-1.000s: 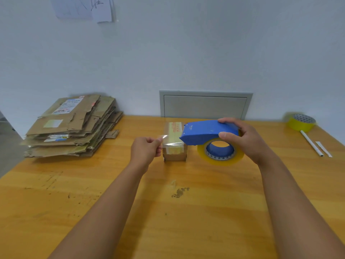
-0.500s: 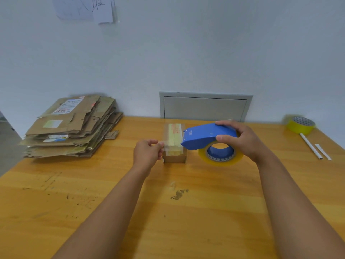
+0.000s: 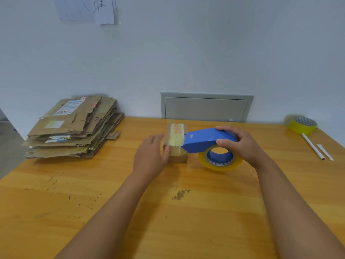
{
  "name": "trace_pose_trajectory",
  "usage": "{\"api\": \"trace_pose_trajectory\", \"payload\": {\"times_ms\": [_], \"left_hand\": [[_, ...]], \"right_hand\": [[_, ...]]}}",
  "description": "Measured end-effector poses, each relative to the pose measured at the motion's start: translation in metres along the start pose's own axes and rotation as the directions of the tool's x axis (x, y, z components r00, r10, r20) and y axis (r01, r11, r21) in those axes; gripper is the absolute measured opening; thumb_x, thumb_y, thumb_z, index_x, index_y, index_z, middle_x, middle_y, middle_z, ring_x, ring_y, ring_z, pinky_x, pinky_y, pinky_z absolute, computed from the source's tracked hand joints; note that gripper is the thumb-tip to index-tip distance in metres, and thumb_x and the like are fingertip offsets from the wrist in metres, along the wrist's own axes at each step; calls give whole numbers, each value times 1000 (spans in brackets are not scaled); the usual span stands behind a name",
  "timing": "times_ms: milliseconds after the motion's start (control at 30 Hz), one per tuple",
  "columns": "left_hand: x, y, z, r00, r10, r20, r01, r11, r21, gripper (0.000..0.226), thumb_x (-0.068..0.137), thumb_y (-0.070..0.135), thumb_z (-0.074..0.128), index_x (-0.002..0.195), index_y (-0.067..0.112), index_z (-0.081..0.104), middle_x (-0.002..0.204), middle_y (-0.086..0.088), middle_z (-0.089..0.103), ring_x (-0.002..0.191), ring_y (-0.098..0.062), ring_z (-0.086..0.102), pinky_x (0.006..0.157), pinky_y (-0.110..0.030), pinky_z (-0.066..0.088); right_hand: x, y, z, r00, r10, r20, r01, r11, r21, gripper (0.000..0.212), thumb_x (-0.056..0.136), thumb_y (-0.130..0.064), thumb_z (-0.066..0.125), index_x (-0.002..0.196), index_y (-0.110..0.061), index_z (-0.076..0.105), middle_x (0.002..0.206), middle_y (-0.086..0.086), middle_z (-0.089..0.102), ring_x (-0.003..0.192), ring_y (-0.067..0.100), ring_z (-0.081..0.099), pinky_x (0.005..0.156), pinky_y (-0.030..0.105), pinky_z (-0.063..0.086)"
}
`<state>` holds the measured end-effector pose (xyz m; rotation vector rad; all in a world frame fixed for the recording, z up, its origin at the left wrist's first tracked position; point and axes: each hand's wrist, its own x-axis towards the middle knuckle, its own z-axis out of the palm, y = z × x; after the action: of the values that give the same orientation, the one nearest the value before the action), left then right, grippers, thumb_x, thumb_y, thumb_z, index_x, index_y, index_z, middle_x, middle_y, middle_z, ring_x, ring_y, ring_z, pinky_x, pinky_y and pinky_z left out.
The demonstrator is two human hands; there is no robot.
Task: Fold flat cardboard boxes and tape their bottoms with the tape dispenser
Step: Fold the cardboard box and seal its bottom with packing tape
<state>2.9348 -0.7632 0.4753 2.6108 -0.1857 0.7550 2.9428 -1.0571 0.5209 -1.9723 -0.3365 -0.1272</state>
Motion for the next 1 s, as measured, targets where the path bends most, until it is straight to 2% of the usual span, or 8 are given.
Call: {"api": "trace_pose_trajectory", "payload": {"times_ms": [67, 100, 300, 600, 700, 800, 900, 1000], "left_hand": [[-4, 3, 6, 972, 227, 63, -231, 971, 58, 52, 93, 42, 62, 139, 20, 52, 142, -3, 53, 129, -22, 49, 101, -36, 42], [-5, 4, 9, 957, 262, 121, -274, 958, 90, 55, 92, 42, 64, 140, 21, 50, 146, -3, 49, 132, -23, 45, 105, -37, 38], [7, -1, 7, 934, 345, 90, -354, 928, 117, 38, 90, 13, 69, 127, 13, 63, 131, -10, 61, 120, -33, 55, 93, -42, 46], [4, -28, -11, 903, 430, 6, -425, 890, 166, 46, 80, 13, 80, 124, 16, 66, 119, -11, 66, 105, -32, 64, 90, -48, 41], [-2, -31, -7, 902, 429, 44, -430, 888, 162, 51, 80, 4, 76, 129, 12, 63, 127, -16, 62, 114, -37, 60, 93, -46, 46], [-7, -26, 0, 911, 408, 58, -412, 903, 123, 53, 83, 14, 76, 133, 6, 58, 137, -16, 57, 128, -35, 52, 102, -49, 46], [-8, -20, 5, 932, 359, 48, -362, 929, 79, 61, 84, 39, 76, 132, 6, 58, 135, -10, 59, 123, -29, 55, 103, -42, 46], [-8, -13, 10, 955, 297, -12, -296, 954, 39, 60, 80, 45, 78, 125, 9, 62, 126, -8, 62, 113, -28, 58, 95, -40, 49]], "right_hand": [[-1, 0, 3, 1000, 5, -5, -5, 1000, 11, 44, 70, -57, 72, 113, -51, 67, 116, -28, 63, 103, -5, 60, 82, 18, 45], [-2, 0, 5, 1000, 7, -9, -7, 1000, 14, 46, 67, -60, 71, 113, -52, 67, 117, -26, 62, 103, -3, 61, 83, 19, 46], [-7, -3, 14, 999, 25, -44, -24, 999, 30, 46, 70, -57, 71, 115, -49, 66, 123, -18, 60, 110, 9, 60, 88, 26, 49], [-8, -19, 32, 1000, 10, -25, -10, 999, 35, 45, 71, -58, 72, 116, -51, 65, 121, -27, 59, 106, 0, 60, 86, 23, 48], [-11, -15, 40, 1000, 28, -6, -28, 1000, 8, 47, 72, -60, 70, 118, -51, 63, 122, -25, 57, 107, 1, 58, 86, 23, 48], [-15, -10, 47, 998, 48, -27, -46, 998, 41, 47, 72, -59, 70, 117, -51, 63, 123, -19, 57, 105, 8, 60, 84, 24, 48], [-17, -6, 49, 998, 62, -31, -60, 996, 73, 45, 72, -58, 72, 115, -51, 63, 119, -15, 58, 97, 12, 62, 80, 26, 51], [-18, -3, 49, 997, 77, -30, -73, 992, 104, 43, 72, -57, 73, 114, -52, 64, 118, -14, 59, 96, 15, 63, 83, 33, 56]]}}
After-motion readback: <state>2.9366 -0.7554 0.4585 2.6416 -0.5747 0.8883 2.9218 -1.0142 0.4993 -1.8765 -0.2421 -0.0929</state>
